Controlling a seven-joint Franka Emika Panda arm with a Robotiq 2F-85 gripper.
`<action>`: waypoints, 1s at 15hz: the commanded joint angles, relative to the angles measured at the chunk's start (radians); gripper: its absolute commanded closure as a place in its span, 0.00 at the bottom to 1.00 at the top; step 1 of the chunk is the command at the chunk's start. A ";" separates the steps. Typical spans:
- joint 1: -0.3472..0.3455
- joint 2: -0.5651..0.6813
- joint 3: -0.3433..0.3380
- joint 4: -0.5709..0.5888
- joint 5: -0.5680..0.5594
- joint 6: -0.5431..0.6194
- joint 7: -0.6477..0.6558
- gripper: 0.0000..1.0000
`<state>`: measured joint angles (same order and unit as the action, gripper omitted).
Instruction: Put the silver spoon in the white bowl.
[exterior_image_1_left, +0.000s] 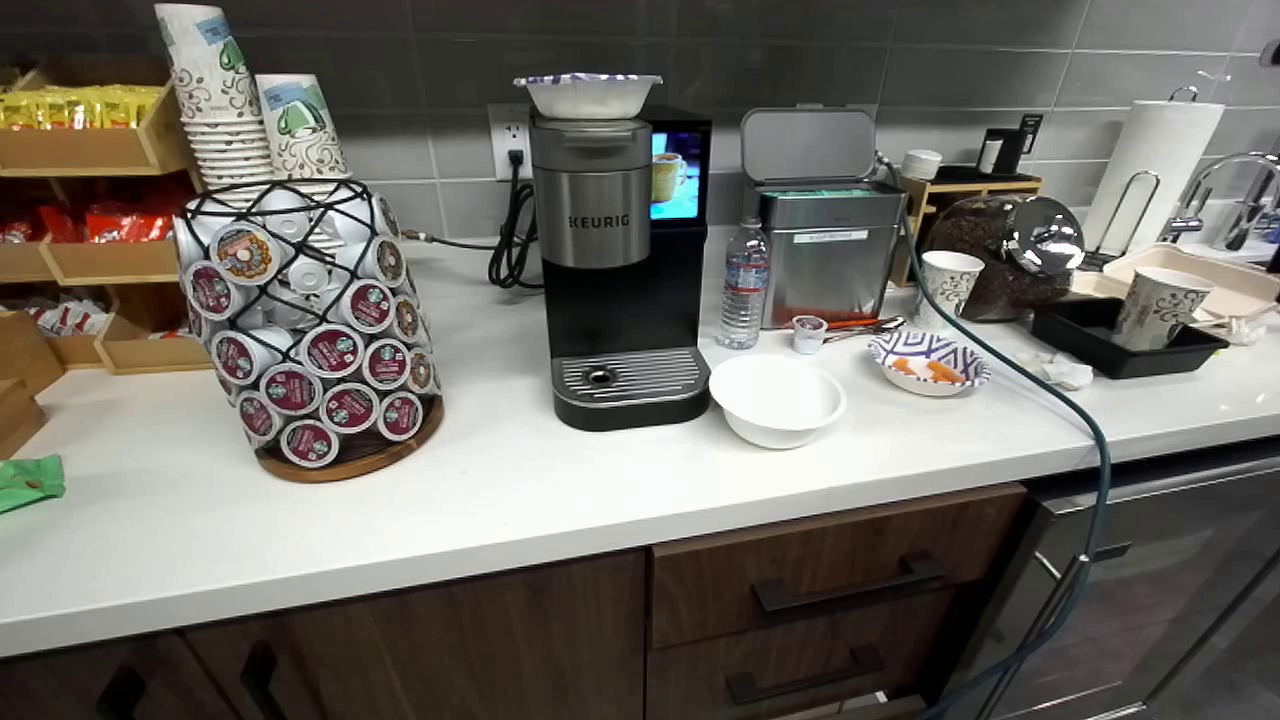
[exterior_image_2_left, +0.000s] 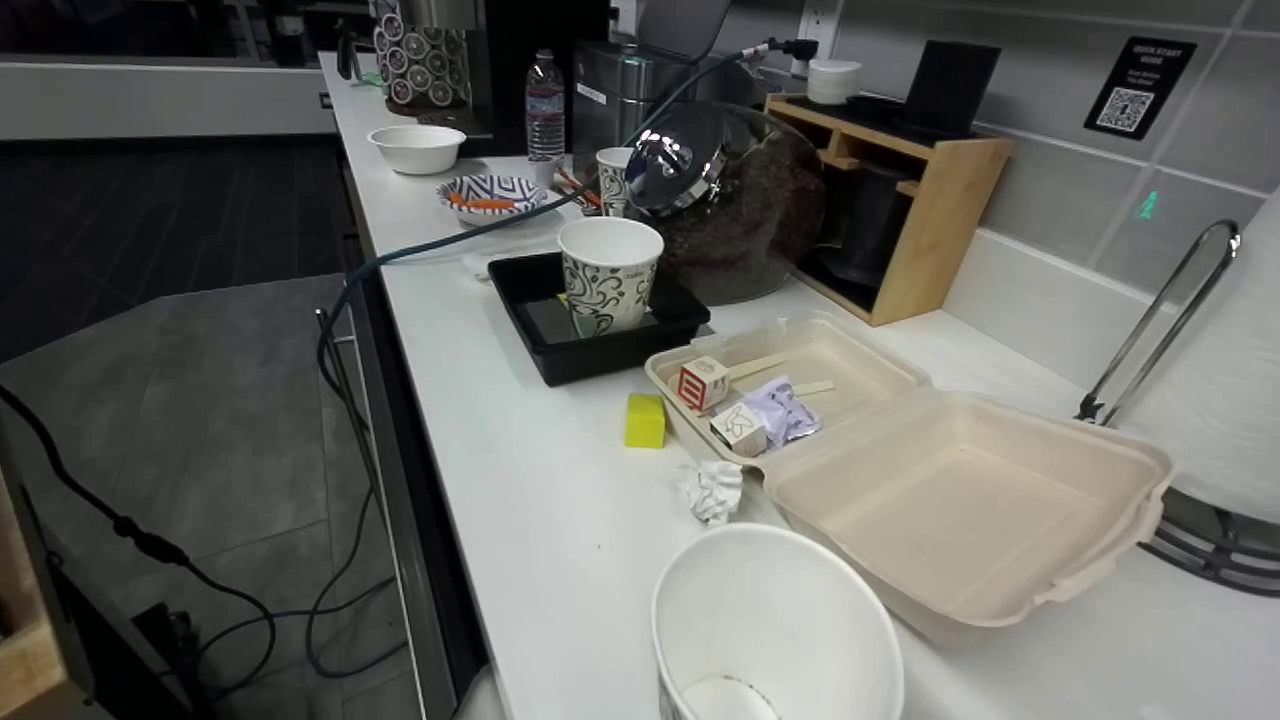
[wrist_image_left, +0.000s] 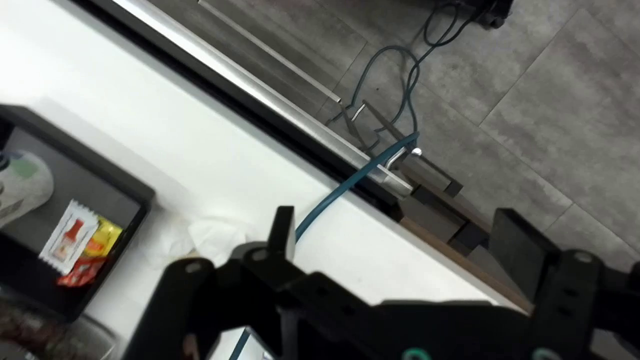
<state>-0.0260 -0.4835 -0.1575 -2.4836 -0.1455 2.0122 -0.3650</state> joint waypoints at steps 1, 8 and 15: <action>-0.010 0.145 0.025 0.124 -0.110 0.167 -0.023 0.00; 0.042 0.527 -0.010 0.391 0.081 0.613 -0.346 0.00; -0.025 0.667 0.150 0.531 0.321 0.558 -0.611 0.00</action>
<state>-0.0242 0.1846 -0.0358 -1.9518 0.1886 2.5700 -0.9885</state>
